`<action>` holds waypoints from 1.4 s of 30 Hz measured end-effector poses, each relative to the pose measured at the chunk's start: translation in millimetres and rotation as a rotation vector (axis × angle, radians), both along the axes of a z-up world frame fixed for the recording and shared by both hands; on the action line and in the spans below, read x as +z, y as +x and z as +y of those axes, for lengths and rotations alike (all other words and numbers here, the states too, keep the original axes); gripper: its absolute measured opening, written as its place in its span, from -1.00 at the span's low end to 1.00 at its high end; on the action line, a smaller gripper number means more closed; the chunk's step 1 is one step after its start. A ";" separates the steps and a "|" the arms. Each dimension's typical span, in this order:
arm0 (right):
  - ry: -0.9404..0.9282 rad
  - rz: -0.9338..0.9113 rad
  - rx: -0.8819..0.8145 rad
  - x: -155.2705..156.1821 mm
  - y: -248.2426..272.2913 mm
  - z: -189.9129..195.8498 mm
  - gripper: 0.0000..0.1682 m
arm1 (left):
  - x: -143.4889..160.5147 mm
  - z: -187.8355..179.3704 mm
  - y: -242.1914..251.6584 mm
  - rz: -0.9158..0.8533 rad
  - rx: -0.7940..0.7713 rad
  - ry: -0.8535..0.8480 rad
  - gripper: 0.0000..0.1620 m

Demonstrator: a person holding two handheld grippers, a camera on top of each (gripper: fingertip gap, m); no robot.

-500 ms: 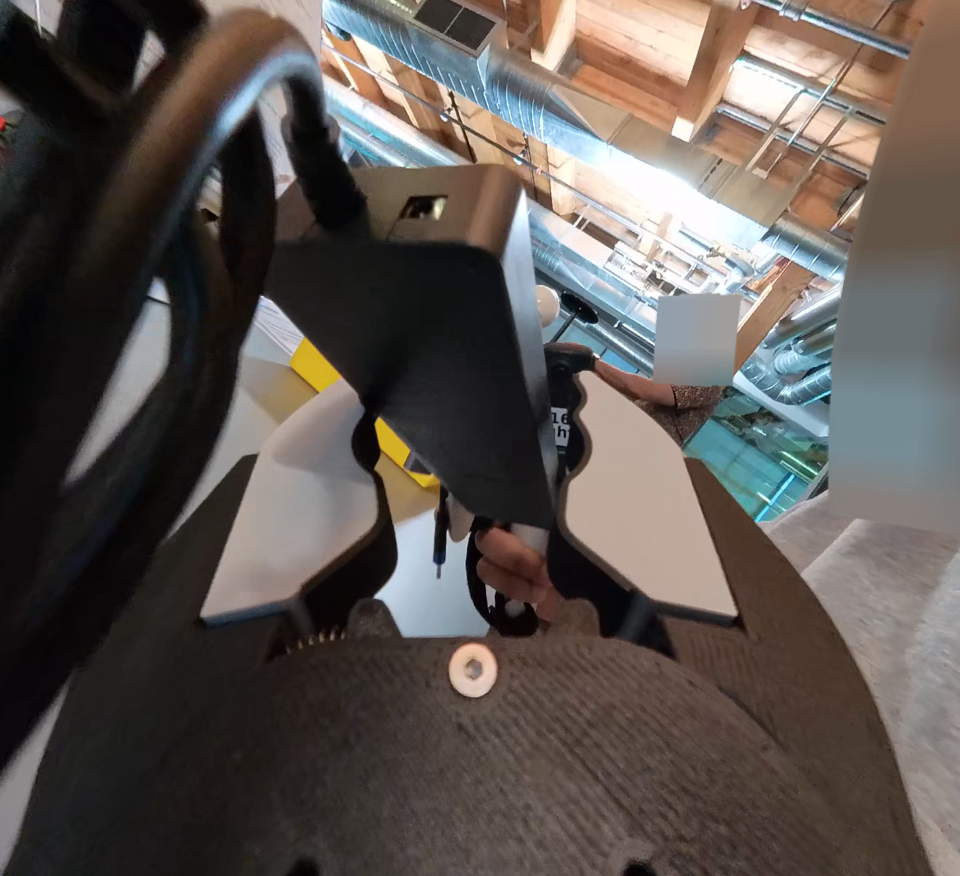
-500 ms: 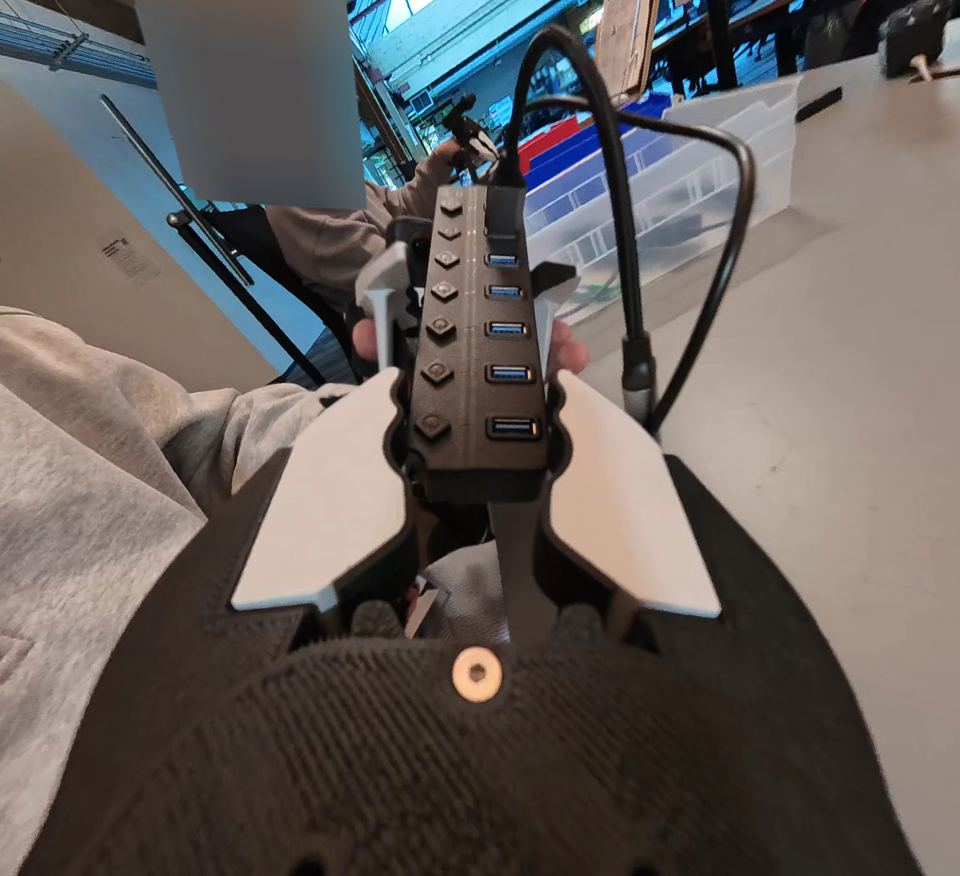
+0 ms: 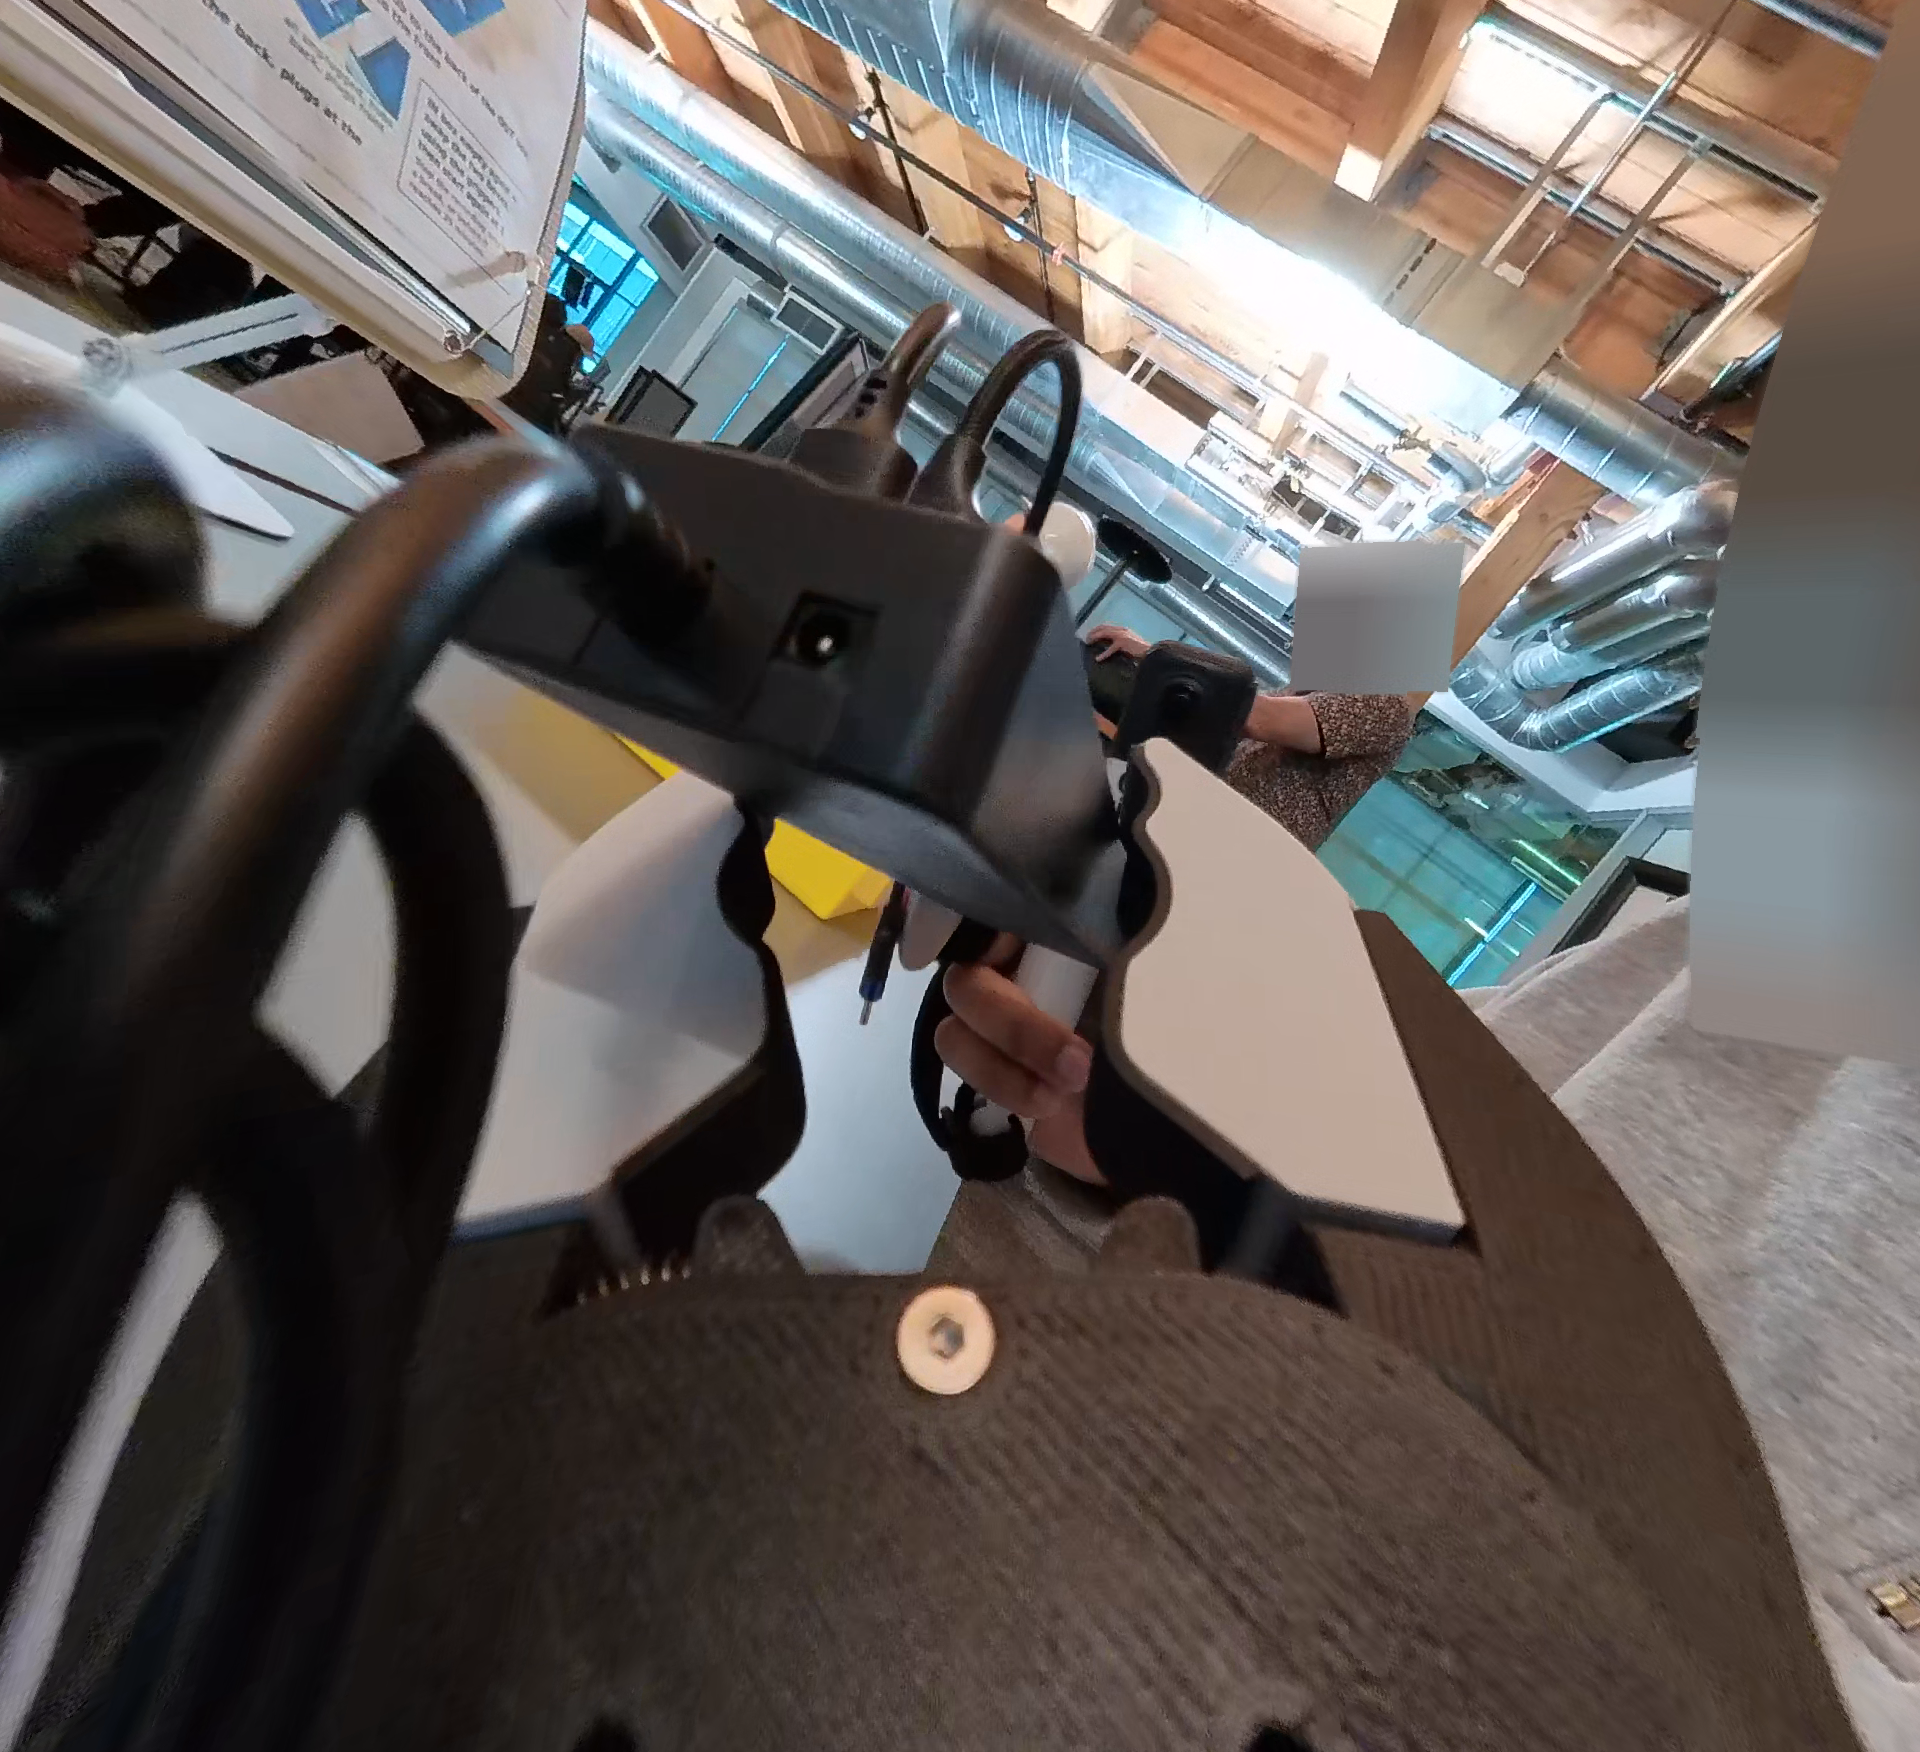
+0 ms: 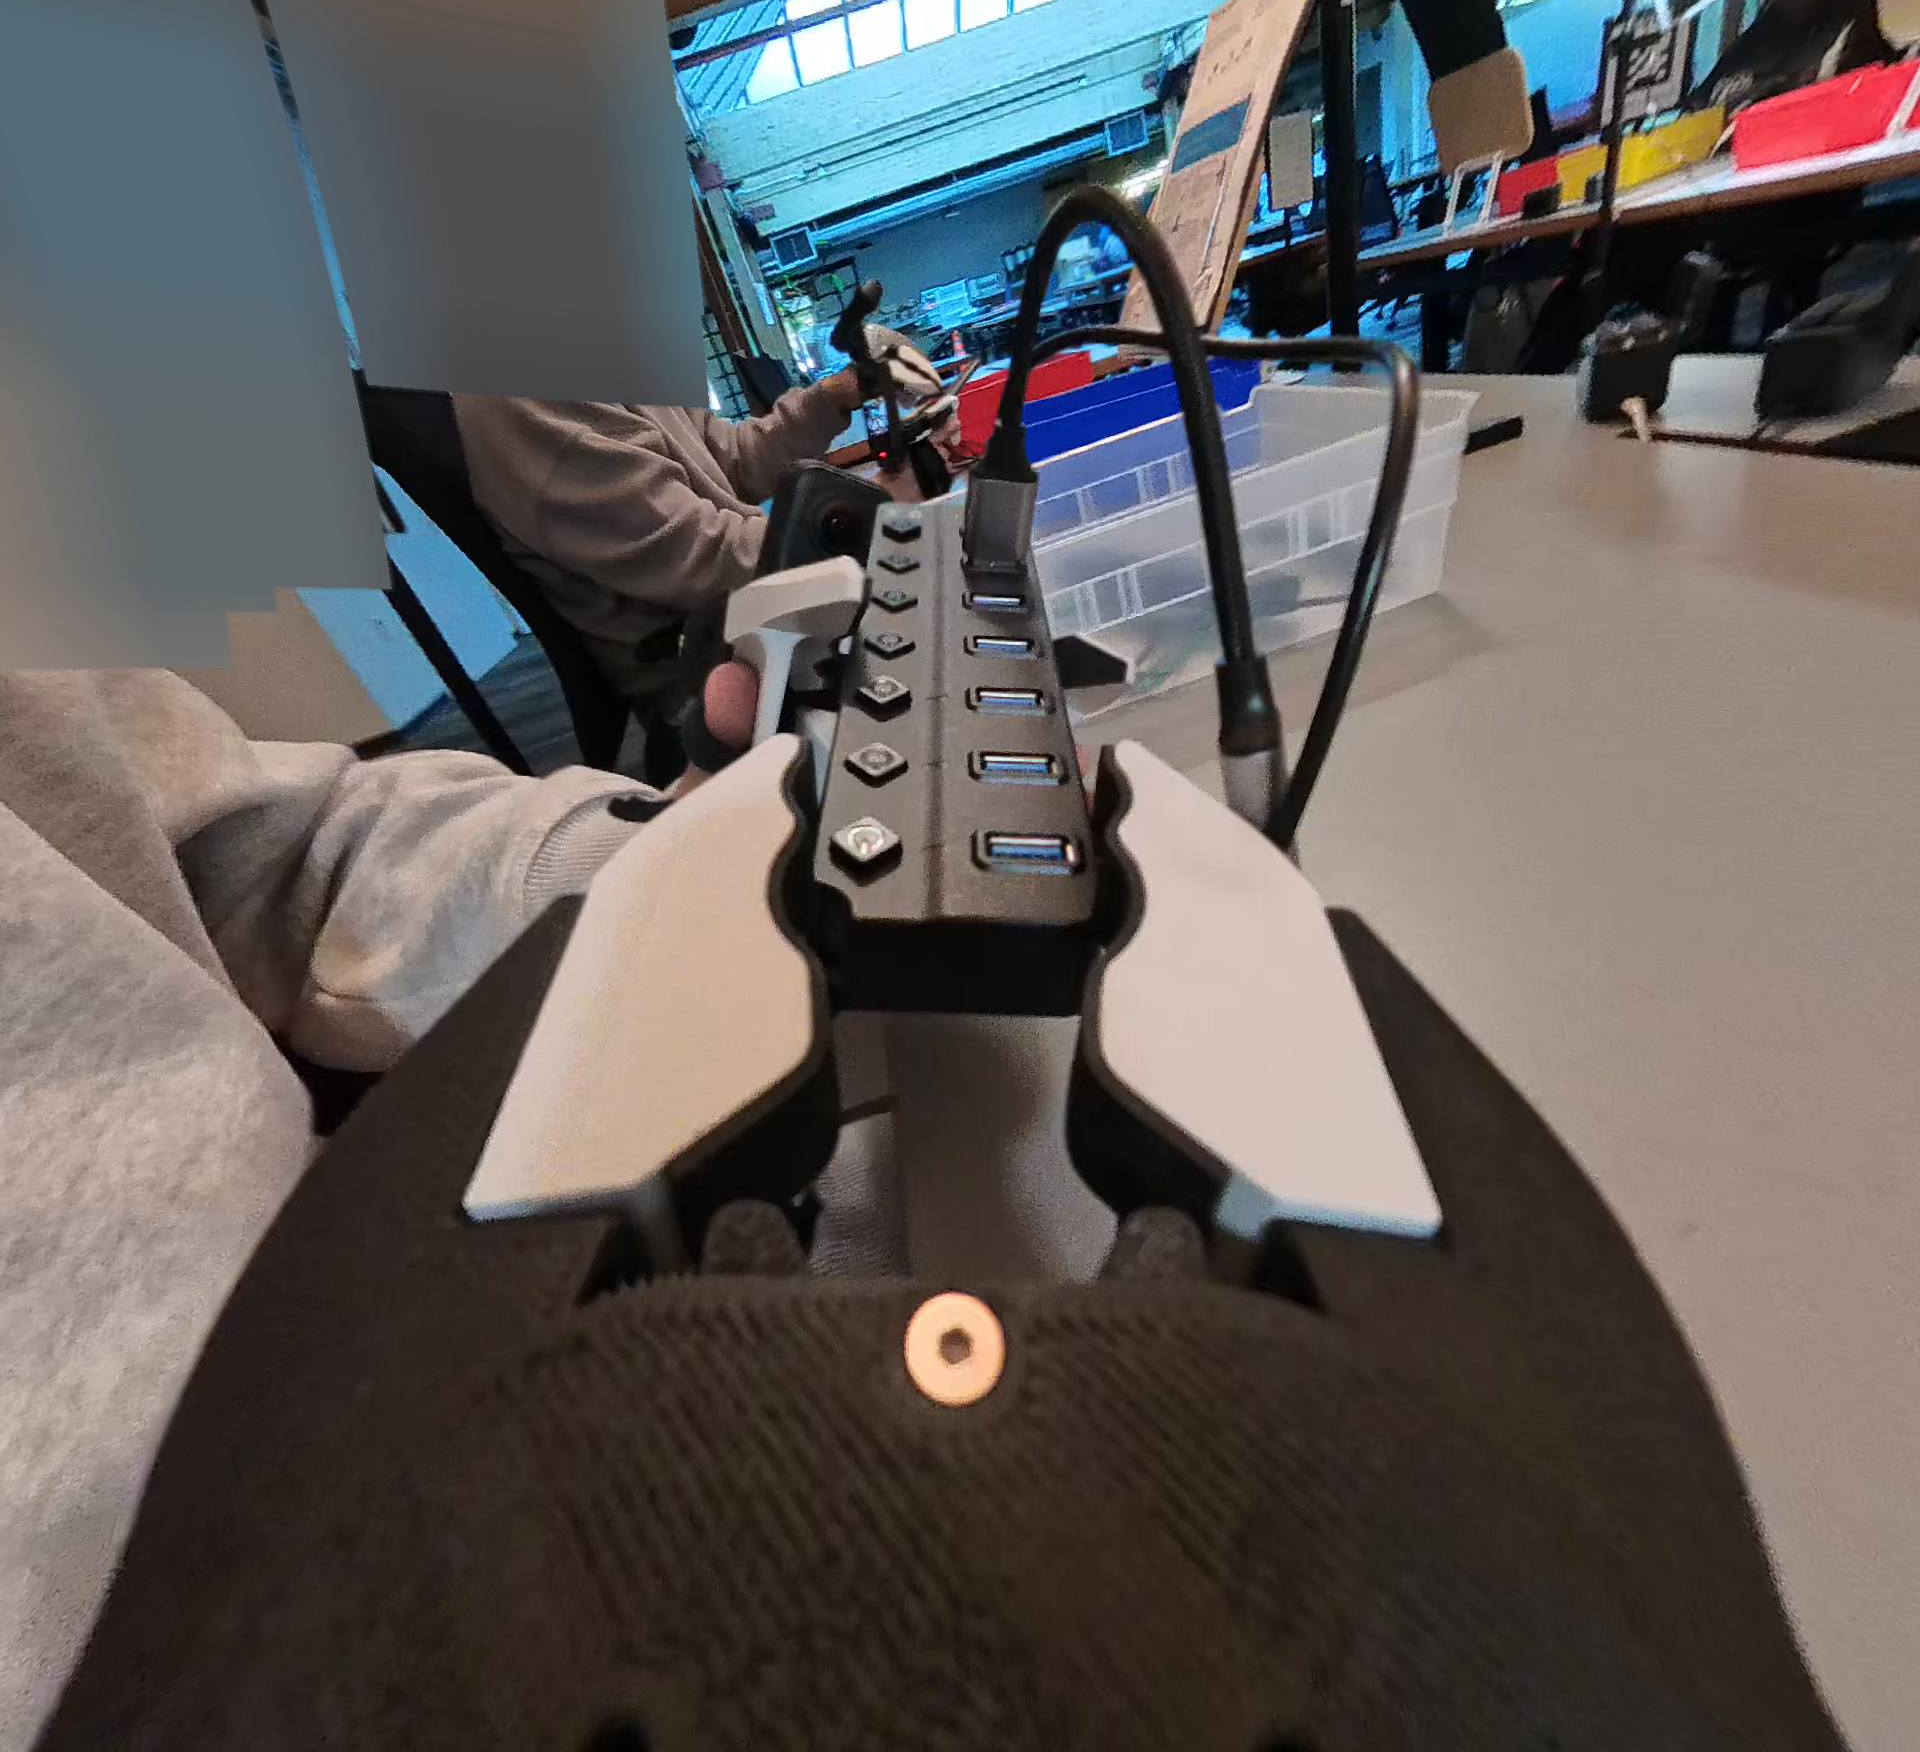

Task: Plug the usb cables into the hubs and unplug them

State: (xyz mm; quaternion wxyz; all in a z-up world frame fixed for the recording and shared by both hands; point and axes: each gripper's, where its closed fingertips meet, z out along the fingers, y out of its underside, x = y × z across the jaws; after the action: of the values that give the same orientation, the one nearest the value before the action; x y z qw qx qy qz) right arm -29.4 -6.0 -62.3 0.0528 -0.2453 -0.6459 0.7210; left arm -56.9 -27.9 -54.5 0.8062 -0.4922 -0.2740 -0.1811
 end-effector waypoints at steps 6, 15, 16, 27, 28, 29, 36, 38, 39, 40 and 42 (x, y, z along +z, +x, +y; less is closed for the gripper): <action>0.219 0.241 -0.083 -1.6 3.6 -3.4 -0.39 | -5.5 -2.0 -5.5 -0.032 0.012 -0.025 -0.26; 0.140 0.191 -0.168 5.2 -8.5 19.1 -1.00 | -15.4 -1.3 -12.3 -0.073 0.044 -0.078 -0.18; 0.106 0.186 -0.184 9.3 -11.1 26.4 -1.00 | -13.6 -5.4 -15.1 -0.077 0.062 -0.060 -0.34; 0.211 0.154 -0.155 -18.4 -20.2 13.7 -0.52 | -20.2 -17.8 -32.6 -0.140 0.139 -0.065 -0.49; 0.213 0.124 -0.175 -22.6 -25.0 16.5 -0.43 | -18.8 -18.6 -32.3 -0.143 0.136 -0.052 -0.50; 0.207 0.081 -0.191 -27.6 -30.2 19.4 -0.36 | -16.9 -19.3 -31.4 -0.148 0.127 -0.035 -0.49; -0.172 -0.425 0.010 -43.2 -32.0 13.5 -0.27 | -14.9 -18.3 -28.6 -0.158 0.099 -0.013 -0.49; -0.253 -0.511 0.068 -45.3 -28.7 8.0 -0.31 | -14.9 -14.0 -24.5 -0.162 0.062 -0.011 -0.49; -0.273 -0.546 0.096 -47.2 -25.9 4.6 -0.37 | -15.7 -11.2 -22.2 -0.164 0.042 -0.015 -0.48; -0.285 -0.578 0.132 -49.0 -22.2 0.7 -0.47 | -17.0 -8.1 -19.8 -0.166 0.020 -0.023 -0.48; -0.323 -0.642 0.208 -49.8 -14.3 -4.7 -0.65 | -20.5 -3.0 -16.9 -0.173 0.000 -0.044 -0.47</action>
State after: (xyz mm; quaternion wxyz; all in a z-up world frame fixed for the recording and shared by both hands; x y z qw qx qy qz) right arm -43.6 -10.7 -112.1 -0.2654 -0.3974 -0.5290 0.7013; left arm -73.8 -30.9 -75.0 0.7685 -0.4922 -0.3465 -0.2171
